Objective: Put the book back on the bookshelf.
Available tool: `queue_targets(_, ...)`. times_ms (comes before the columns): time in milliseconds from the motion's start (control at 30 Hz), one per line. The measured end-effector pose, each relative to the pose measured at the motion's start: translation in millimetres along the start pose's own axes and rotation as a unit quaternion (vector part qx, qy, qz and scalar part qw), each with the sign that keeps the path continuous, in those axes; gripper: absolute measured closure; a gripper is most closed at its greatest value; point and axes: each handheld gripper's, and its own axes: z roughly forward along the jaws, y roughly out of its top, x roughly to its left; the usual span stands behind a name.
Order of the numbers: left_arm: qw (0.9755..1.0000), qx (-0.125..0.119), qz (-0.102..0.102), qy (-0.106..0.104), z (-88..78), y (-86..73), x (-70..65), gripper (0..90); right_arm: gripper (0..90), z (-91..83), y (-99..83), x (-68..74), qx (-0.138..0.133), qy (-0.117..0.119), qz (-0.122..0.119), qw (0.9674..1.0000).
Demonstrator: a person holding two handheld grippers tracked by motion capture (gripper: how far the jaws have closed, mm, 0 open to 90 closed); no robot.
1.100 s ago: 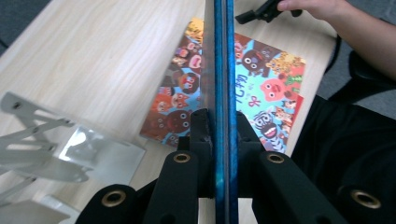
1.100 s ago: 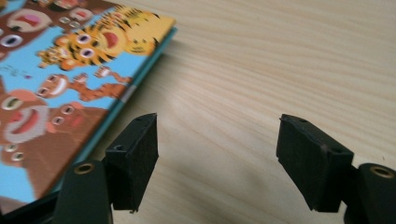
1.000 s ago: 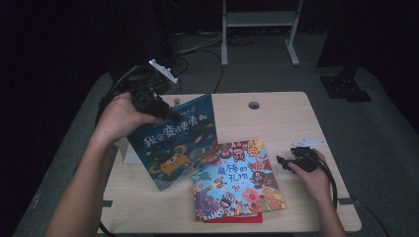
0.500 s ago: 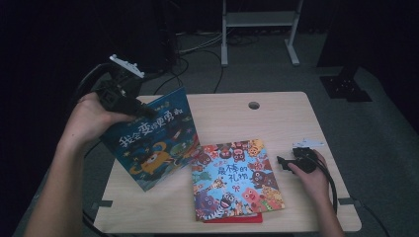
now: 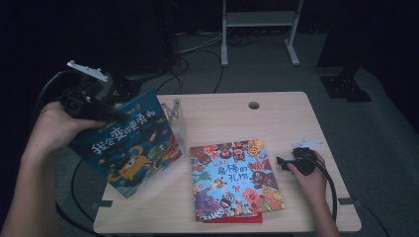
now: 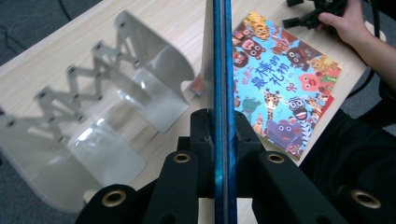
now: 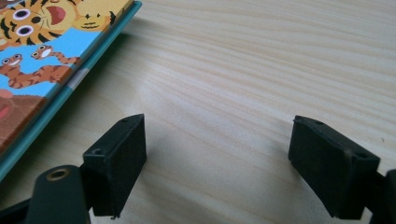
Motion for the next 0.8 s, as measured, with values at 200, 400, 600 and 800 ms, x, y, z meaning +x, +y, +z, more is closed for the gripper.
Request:
queue_targets(200, 0.9995, -0.008, -0.026, 0.013, -13.8, -18.4, 11.0, 81.9, 18.4, 0.4, 0.4, -0.5, 0.0, -0.001, 0.001, 1.0)
queue_targets(400, 0.9966, -0.017, -0.071, 0.04, -30.6, -49.0, 31.1, 81.9, 18.4, 0.4, 0.4, -0.5, 0.0, -0.001, 0.001, 1.0)
queue_targets(600, 0.9921, -0.014, -0.106, 0.065, -34.8, -61.8, 46.3, 82.0, 18.4, 0.4, 0.4, -0.7, 0.0, -0.002, 0.002, 1.0)
queue_targets(800, 0.9873, 0.001, -0.133, 0.087, -31.0, -64.3, 63.3, 82.0, 18.4, 0.4, 0.4, -0.8, 0.0, -0.002, 0.003, 1.0)
